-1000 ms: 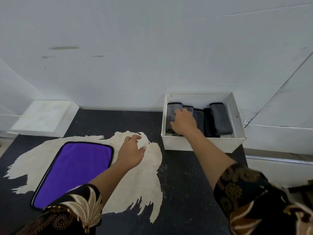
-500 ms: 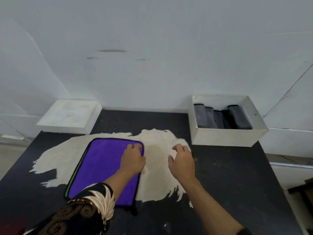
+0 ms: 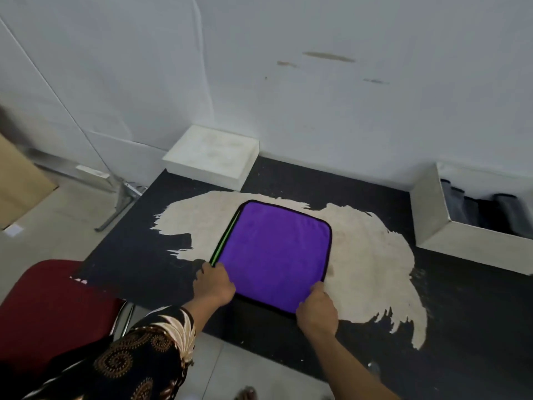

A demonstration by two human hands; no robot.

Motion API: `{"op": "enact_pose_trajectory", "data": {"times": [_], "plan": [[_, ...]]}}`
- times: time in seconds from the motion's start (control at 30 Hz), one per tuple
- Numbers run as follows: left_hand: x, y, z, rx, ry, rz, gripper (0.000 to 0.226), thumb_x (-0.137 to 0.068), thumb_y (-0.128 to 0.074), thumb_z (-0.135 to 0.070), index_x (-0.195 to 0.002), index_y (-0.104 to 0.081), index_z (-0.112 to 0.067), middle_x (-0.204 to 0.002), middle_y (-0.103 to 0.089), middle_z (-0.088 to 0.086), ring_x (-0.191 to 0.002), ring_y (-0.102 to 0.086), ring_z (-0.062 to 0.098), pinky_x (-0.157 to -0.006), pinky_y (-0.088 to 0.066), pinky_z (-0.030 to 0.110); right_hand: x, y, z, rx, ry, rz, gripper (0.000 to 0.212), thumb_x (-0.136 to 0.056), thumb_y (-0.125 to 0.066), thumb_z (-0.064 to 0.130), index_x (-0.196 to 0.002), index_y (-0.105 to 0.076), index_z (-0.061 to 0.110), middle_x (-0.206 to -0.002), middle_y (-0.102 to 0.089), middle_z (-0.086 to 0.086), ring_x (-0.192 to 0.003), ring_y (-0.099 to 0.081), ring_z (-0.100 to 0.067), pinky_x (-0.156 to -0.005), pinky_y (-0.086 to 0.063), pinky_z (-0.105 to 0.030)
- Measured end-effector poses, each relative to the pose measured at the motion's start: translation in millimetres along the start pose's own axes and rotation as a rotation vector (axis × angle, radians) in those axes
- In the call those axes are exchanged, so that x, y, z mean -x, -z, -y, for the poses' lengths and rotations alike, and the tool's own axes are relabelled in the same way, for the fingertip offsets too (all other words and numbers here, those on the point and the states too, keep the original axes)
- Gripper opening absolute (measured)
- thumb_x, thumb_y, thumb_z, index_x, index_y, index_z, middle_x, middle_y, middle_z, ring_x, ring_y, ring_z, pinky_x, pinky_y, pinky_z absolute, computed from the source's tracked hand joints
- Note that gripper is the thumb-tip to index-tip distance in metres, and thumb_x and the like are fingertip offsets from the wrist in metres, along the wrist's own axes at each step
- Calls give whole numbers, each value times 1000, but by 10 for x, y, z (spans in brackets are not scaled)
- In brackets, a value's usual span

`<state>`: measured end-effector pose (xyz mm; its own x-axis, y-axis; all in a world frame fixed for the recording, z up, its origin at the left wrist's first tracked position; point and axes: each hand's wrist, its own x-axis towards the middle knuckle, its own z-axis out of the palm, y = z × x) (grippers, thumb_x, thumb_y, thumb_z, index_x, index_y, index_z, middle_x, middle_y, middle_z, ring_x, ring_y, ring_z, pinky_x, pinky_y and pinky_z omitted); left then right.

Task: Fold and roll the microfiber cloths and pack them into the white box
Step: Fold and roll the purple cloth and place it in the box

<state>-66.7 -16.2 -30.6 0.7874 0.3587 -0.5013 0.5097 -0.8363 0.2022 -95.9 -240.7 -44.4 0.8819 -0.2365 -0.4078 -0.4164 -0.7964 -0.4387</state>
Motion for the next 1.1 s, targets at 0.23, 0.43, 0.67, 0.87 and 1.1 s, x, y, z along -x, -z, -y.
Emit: {"op": "enact_pose_trajectory", "data": {"times": [0.23,0.43,0.67,0.87,1.1], "plan": [[-278,70,26,330,135,42,50,-76,-64,-25,-122,-48,-10,-119,-56,14,-104,-59,34,-90,-54,47,-3,79,16,196,-49,-102,21,-93,-55,16,-113,-50,13,-112,-62,-5,-99,-65,-21,-79,-50,-30],[-306,145,-116,430,167,72,47,-86,-62,-17,-128,-46,-3,-119,-60,16,-102,-61,32,-82,-53,37,-49,115,22,144,-28,-150,19,-93,-56,15,-111,-48,12,-103,-65,-5,-90,-65,-19,-70,-45,-26],[-354,409,-301,552,99,-13,43,-91,-47,-3,-132,-33,-9,-117,-56,18,-103,-58,34,-77,-45,38,-250,424,129,-70,-99,-143,16,-89,-54,7,-103,-61,6,-96,-64,-8,-86,-60,-24,-69,-40,-25],[-626,697,-314,647,85,54,18,-82,-59,-12,-95,-68,-2,-100,-71,17,-89,-67,33,-79,-58,46,-361,774,320,-950,-379,135,28,-88,-42,-12,-97,-63,4,-93,-61,-15,-71,-59,-24,-54,-55,-29],[-484,994,-420,505,63,-40,24,-80,-69,-22,-90,-60,-2,-89,-63,9,-83,-60,26,-61,-47,32,-500,1021,287,-1215,-461,301,39,-85,-41,-11,-114,-66,-3,-104,-54,-17,-74,-57,-25,-59,-55,-31]]}}
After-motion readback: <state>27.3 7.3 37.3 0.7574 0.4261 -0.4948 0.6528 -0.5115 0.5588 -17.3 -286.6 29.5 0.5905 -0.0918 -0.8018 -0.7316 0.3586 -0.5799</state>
